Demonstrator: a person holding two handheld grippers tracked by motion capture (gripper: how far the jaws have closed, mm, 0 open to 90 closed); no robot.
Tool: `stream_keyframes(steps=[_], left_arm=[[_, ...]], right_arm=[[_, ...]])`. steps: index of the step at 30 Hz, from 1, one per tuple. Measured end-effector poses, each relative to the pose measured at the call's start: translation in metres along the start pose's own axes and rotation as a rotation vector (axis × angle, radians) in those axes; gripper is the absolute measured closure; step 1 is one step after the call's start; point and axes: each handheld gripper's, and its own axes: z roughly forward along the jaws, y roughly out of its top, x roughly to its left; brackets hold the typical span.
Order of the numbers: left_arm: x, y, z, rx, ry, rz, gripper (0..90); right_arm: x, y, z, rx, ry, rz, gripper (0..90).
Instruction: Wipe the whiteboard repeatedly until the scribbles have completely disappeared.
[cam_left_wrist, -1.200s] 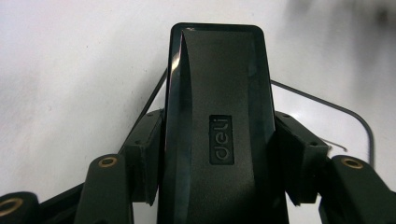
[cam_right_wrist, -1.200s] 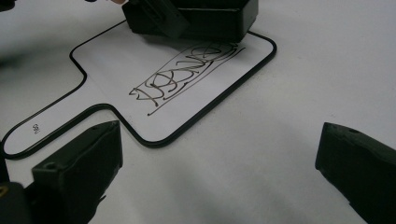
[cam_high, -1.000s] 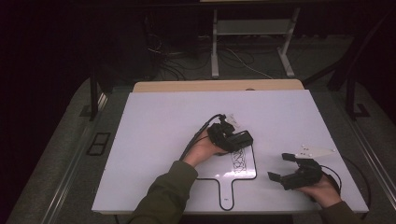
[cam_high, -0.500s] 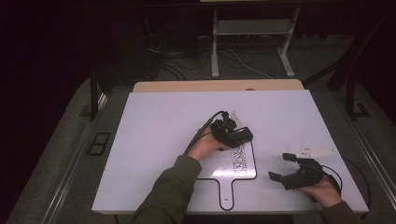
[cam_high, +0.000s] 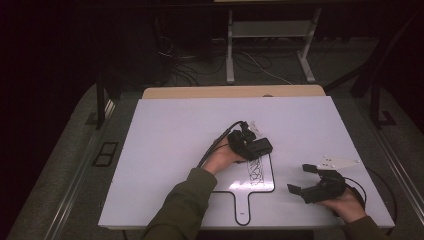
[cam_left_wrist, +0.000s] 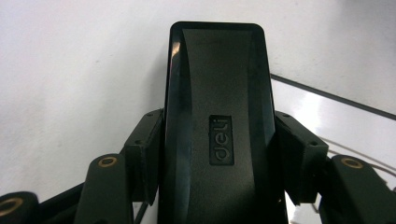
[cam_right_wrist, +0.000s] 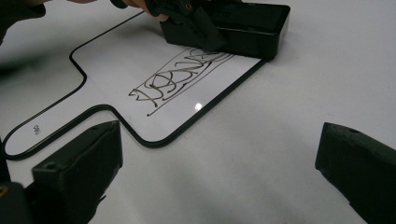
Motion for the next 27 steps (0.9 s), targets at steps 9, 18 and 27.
stream_keyframes(steps=[9, 18, 27], left_arm=[[-0.005, 0.001, 0.002, -0.021, -0.011, -0.021, 39.4], [0.003, -0.01, -0.008, 0.002, 0.015, -0.024, 39.4], [0.004, -0.015, -0.012, 0.007, 0.025, -0.031, 39.4]], right_arm=[[0.0, 0.0, 0.0, 0.001, 0.0, -0.001, 0.0], [0.0, -0.001, -0.001, 0.002, -0.002, -0.001, 0.0], [0.001, -0.001, 0.0, 0.005, -0.002, -0.003, 0.0]])
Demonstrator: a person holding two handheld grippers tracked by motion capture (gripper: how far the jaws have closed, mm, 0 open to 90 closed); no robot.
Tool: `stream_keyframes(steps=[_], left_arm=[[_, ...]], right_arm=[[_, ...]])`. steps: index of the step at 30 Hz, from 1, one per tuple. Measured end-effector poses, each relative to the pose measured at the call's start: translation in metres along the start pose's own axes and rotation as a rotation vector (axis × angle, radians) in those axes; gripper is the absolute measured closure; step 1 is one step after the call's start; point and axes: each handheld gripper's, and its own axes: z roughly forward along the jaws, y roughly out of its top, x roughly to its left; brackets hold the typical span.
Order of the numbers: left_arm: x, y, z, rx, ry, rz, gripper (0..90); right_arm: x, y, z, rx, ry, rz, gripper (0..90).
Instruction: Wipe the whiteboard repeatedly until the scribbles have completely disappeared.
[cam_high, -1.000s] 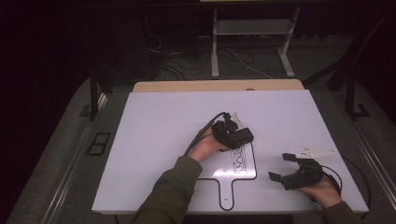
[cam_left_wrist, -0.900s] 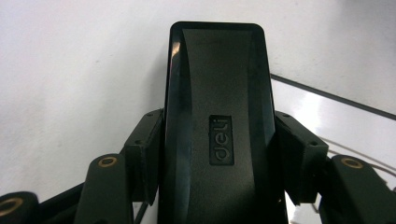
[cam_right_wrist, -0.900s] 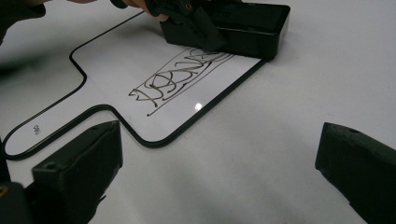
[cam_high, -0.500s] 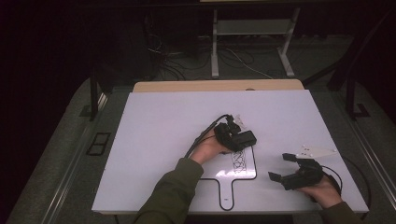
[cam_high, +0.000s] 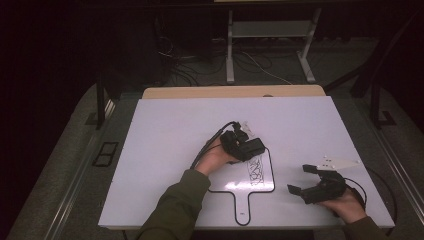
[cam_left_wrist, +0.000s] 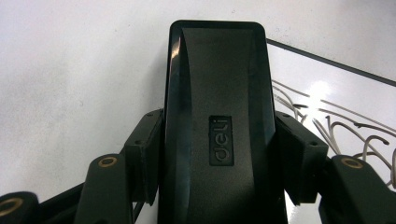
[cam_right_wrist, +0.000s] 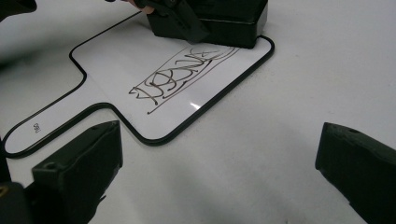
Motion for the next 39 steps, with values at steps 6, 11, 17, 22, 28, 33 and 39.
stream_keyframes(steps=[6, 11, 17, 22, 28, 33, 39], left_arm=[[-0.008, 0.011, 0.01, -0.018, -0.016, 0.013, 39.4], [-0.011, 0.022, 0.015, 0.009, -0.019, 0.073, 39.4], [-0.013, 0.025, 0.019, -0.001, -0.024, 0.069, 39.4], [-0.011, 0.019, 0.012, 0.016, -0.024, 0.065, 39.4], [-0.007, 0.005, 0.001, 0.025, -0.019, 0.049, 39.4], [-0.006, -0.005, -0.005, 0.014, -0.021, 0.028, 39.5], [-0.012, -0.001, -0.001, 0.006, -0.036, 0.03, 39.5]], right_arm=[[0.0, 0.0, 0.0, -0.001, 0.0, 0.0, 0.0], [0.0, 0.0, 0.0, -0.004, 0.0, 0.001, 0.0], [0.0, 0.0, 0.0, -0.005, 0.0, 0.0, 0.0], [-0.001, 0.0, -0.001, -0.004, -0.002, 0.002, 0.0], [0.0, 0.0, 0.0, -0.001, 0.0, 0.001, 0.0], [0.0, 0.0, 0.0, 0.002, -0.001, -0.001, 0.0], [0.0, 0.0, 0.001, 0.003, -0.001, -0.002, 0.0]])
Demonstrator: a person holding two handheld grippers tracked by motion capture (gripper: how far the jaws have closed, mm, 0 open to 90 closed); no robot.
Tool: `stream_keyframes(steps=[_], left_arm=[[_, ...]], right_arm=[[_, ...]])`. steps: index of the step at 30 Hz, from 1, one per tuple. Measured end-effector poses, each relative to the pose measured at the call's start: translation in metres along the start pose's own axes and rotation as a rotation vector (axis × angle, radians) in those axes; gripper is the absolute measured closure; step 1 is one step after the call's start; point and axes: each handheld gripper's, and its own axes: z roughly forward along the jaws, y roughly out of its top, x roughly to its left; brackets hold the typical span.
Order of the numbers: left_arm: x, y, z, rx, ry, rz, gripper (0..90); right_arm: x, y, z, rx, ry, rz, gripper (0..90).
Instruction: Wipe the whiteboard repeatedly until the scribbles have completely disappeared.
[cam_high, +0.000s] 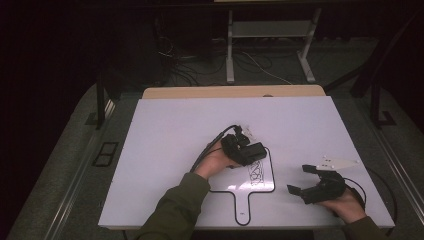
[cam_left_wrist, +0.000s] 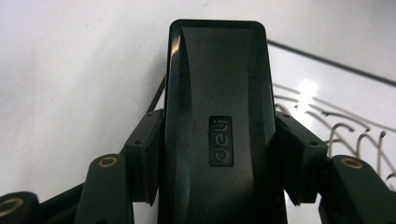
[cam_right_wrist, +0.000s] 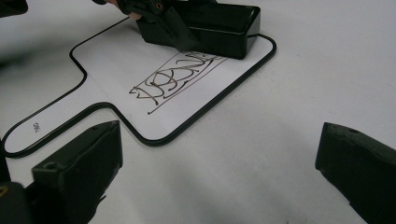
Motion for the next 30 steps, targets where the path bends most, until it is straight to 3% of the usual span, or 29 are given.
stream_keyframes(steps=[3, 4, 6, 11, 12, 15, 18, 22, 23, 25, 27, 29, 30], left_arm=[[-0.004, 0.005, 0.003, 0.009, -0.013, 0.012, 39.5], [-0.007, 0.006, 0.005, -0.002, -0.015, 0.0, 39.5], [-0.007, 0.011, 0.007, 0.01, -0.018, 0.044, 39.4], [-0.016, 0.016, 0.014, -0.017, -0.03, 0.026, 39.4], [-0.015, 0.017, 0.013, -0.002, -0.029, 0.055, 39.5], [-0.016, 0.016, 0.014, -0.014, -0.035, 0.033, 39.5], [-0.012, 0.013, 0.009, 0.009, -0.024, 0.048, 39.5], [-0.006, 0.006, 0.004, 0.009, -0.014, 0.032, 39.5], [-0.007, 0.004, 0.003, 0.005, -0.013, -0.001, 39.4], [-0.005, 0.0, 0.0, -0.001, -0.01, -0.018, 39.4], [-0.004, -0.004, -0.003, 0.004, -0.006, -0.001, 39.4], [-0.006, -0.007, -0.005, -0.004, -0.008, -0.015, 39.4], [-0.006, -0.008, -0.006, 0.001, -0.004, 0.004, 39.4]], right_arm=[[0.0, 0.0, 0.0, 0.0, 0.0, 0.0, 0.0], [0.0, 0.0, 0.0, 0.0, 0.0, 0.0, 0.0], [0.0, 0.0, 0.0, -0.001, 0.0, 0.002, 0.0], [0.0, 0.0, 0.0, -0.002, 0.001, 0.001, 0.0], [0.0, 0.0, 0.0, -0.002, 0.002, -0.001, 0.0], [0.0, 0.0, 0.0, -0.002, 0.001, 0.0, 0.0], [0.0, 0.0, 0.0, -0.003, -0.001, 0.003, 0.0], [-0.001, -0.001, 0.0, -0.001, 0.001, 0.003, 0.0], [-0.001, 0.0, 0.0, -0.001, 0.001, 0.001, 0.0], [0.0, 0.0, 0.0, 0.0, 0.002, 0.0, 0.0], [0.0, 0.0, 0.0, -0.001, 0.002, 0.0, 0.0], [0.0, 0.0, 0.0, 0.0, 0.001, 0.0, 0.0], [0.0, 0.0, 0.001, 0.003, 0.001, 0.001, 0.0]])
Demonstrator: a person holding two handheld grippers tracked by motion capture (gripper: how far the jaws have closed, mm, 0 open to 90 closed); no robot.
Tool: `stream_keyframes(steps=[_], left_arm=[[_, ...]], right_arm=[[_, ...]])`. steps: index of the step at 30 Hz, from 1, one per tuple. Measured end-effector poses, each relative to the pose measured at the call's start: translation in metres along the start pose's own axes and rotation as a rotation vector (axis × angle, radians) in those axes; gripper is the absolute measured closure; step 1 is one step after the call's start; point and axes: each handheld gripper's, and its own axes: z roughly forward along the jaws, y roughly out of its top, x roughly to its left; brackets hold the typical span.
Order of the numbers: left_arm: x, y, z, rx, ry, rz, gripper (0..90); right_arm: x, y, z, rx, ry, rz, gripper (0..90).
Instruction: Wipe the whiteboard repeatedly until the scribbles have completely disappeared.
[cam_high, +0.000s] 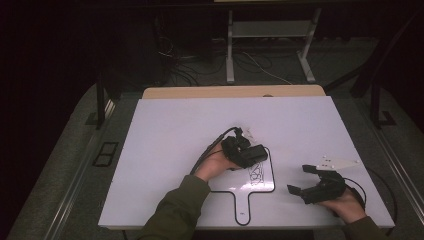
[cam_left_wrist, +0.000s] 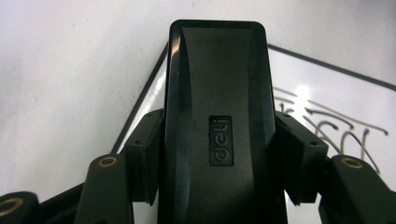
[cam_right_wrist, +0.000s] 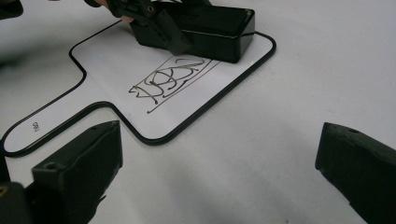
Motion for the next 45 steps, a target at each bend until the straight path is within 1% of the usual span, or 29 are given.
stream_keyframes(steps=[1, 2, 4, 5, 7, 9, 13, 14, 15, 16, 19, 21, 22, 25, 26, 27, 28, 29, 30, 31, 32, 33, 34, 35, 36, 38, 41, 42, 45], left_arm=[[-0.002, 0.0, 0.0, -0.007, 0.003, -0.002, 39.4], [-0.005, -0.001, 0.0, -0.001, -0.003, -0.016, 39.4], [-0.01, 0.001, 0.002, -0.006, -0.01, -0.015, 39.4], [-0.012, 0.002, 0.003, -0.009, -0.012, -0.009, 39.5], [-0.015, 0.006, 0.006, -0.015, -0.017, 0.021, 39.4], [-0.02, 0.009, 0.008, -0.017, -0.024, 0.035, 39.4], [-0.026, 0.014, 0.012, -0.019, -0.04, 0.044, 39.4], [-0.025, 0.015, 0.012, -0.012, -0.043, 0.056, 39.4], [-0.025, 0.015, 0.012, -0.013, -0.045, 0.054, 39.4], [-0.023, 0.014, 0.012, -0.016, -0.047, 0.051, 39.4], [-0.018, 0.013, 0.011, -0.01, -0.031, 0.041, 39.4], [-0.015, 0.01, 0.009, -0.018, -0.025, 0.024, 39.4], [-0.013, 0.009, 0.008, -0.013, -0.021, 0.024, 39.4], [-0.012, 0.006, 0.005, -0.01, -0.014, 0.018, 39.4], [-0.014, 0.004, 0.005, -0.018, -0.012, 0.011, 39.4], [-0.014, 0.003, 0.003, -0.009, -0.015, 0.02, 39.4], [-0.016, 0.002, 0.003, -0.017, -0.016, 0.008, 39.4], [-0.017, 0.002, 0.002, -0.009, -0.016, 0.016, 39.4], [-0.019, 0.001, 0.002, -0.012, -0.016, 0.009, 39.4], [-0.02, 0.001, 0.001, 0.0, -0.018, 0.021, 39.4], [-0.023, 0.0, 0.001, -0.009, -0.021, 0.013, 39.4], [-0.026, 0.0, 0.0, 0.0, -0.025, 0.024, 39.4], [-0.029, 0.0, 0.001, -0.002, -0.029, 0.016, 39.4], [-0.031, 0.0, 0.0, 0.004, -0.031, 0.027, 39.4], [-0.034, 0.0, 0.001, -0.005, -0.032, 0.021, 39.4], [-0.039, 0.001, 0.001, 0.0, -0.036, 0.028, 39.4], [-0.048, 0.002, 0.003, -0.002, -0.063, 0.051, 39.4], [-0.052, 0.002, 0.004, -0.009, -0.074, 0.053, 39.4], [-0.059, 0.003, 0.005, -0.011, -0.085, 0.057, 39.4]], right_arm=[[0.0, 0.0, 0.0, 0.0, 0.0, 0.002, 0.0], [0.0, 0.0, 0.001, 0.001, 0.002, 0.002, 0.0], [0.001, 0.0, 0.001, 0.002, 0.002, 0.001, 0.0], [0.001, 0.0, 0.001, 0.002, 0.002, 0.001, 0.0], [0.001, 0.0, 0.001, 0.002, 0.001, 0.0, 0.0], [0.001, 0.0, 0.001, 0.002, 0.001, 0.001, 0.0], [0.001, 0.0, 0.001, 0.001, 0.001, 0.001, 0.0], [0.001, 0.0, 0.0, 0.002, 0.001, 0.002, 0.0], [0.001, 0.0, 0.0, 0.002, 0.0, 0.002, 0.0], [0.0, 0.0, 0.0, 0.001, 0.0, 0.001, 0.0], [0.0, 0.0, 0.0, -0.002, -0.002, -0.001, 0.0], [0.0, 0.0, 0.0, -0.002, -0.003, -0.001, 0.0], [0.0, 0.0, 0.0, -0.002, -0.002, 0.0, 0.0], [0.0, 0.0, 0.0, -0.001, 0.0, -0.001, 0.0], [0.0, 0.0, 0.0, 0.001, 0.0, 0.001, 0.0], [0.0, 0.0, 0.0, 0.002, 0.0, 0.003, 0.0], [0.0, 0.0, 0.0, 0.002, 0.0, 0.002, 0.0], [0.001, 0.0, 0.0, 0.003, 0.001, 0.002, 0.0], [0.001, 0.0, 0.001, 0.004, 0.001, 0.001, 0.0], [0.001, 0.0, 0.001, 0.004, 0.001, 0.0, 0.0], [0.001, 0.0, 0.001, 0.005, 0.0, -0.001, 0.0], [0.001, 0.0, 0.001, 0.006, 0.001, -0.004, 0.0], [0.001, 0.0, 0.001, 0.007, 0.001, -0.004, 0.0], [0.001, 0.0, 0.001, 0.008, 0.001, -0.003, 0.0], [0.001, 0.0, 0.002, 0.007, 0.001, -0.002, 0.0], [0.001, 0.0, 0.002, 0.005, 0.0, -0.004, 0.0], [0.001, 0.0, 0.002, 0.004, -0.001, -0.005, 0.0], [0.001, 0.0, 0.002, 0.004, -0.001, -0.005, 0.0], [0.001, 0.0, 0.002, 0.004, -0.001, -0.005, 0.0]])
